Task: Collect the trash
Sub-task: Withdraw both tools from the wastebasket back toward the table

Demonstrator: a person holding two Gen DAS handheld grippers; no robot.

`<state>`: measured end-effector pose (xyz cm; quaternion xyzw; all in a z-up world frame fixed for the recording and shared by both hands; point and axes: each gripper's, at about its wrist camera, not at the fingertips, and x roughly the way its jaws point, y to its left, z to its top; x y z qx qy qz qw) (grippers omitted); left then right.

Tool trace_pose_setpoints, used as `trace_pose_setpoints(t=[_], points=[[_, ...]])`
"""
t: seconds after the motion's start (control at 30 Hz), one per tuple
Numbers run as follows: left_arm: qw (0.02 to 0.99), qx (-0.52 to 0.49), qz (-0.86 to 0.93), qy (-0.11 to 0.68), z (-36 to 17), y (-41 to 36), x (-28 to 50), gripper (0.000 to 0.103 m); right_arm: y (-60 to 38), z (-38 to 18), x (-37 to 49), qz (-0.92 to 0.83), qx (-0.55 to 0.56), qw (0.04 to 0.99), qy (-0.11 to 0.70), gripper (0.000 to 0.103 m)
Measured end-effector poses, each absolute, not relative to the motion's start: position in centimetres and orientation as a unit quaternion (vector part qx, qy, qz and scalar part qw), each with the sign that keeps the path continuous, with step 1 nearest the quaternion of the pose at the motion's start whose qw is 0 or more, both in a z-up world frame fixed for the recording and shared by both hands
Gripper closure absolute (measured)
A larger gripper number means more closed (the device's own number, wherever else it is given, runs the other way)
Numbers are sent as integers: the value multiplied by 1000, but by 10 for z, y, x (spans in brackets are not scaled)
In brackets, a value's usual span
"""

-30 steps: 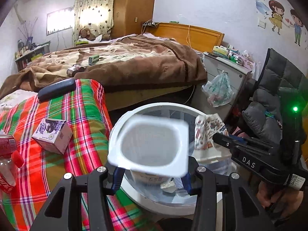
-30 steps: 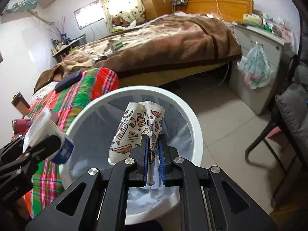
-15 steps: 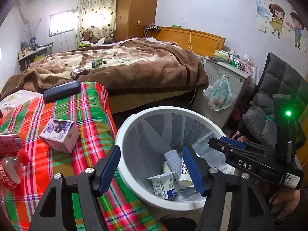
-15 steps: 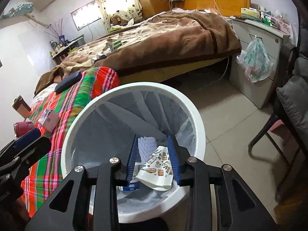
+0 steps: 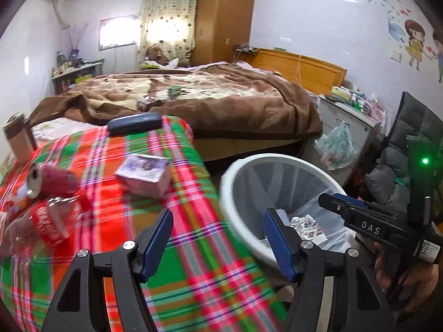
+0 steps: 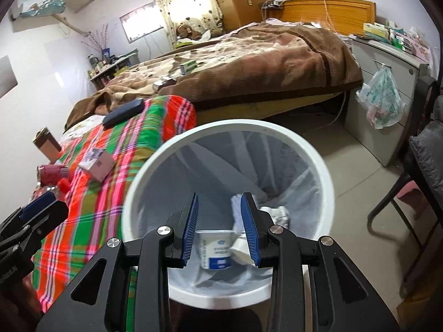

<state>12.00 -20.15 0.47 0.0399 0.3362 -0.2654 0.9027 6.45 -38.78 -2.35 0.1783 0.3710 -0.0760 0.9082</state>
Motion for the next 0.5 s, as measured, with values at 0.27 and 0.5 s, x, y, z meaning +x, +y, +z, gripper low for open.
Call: trace_pose_setpoints(t=[0.27, 0.5], points=[[921, 15, -220, 322, 13, -143, 115, 36, -348, -19, 74, -37, 170, 913, 368, 69], [933, -1, -171, 316, 16, -91, 114, 36, -305, -13, 85, 5, 161, 916, 367, 69]])
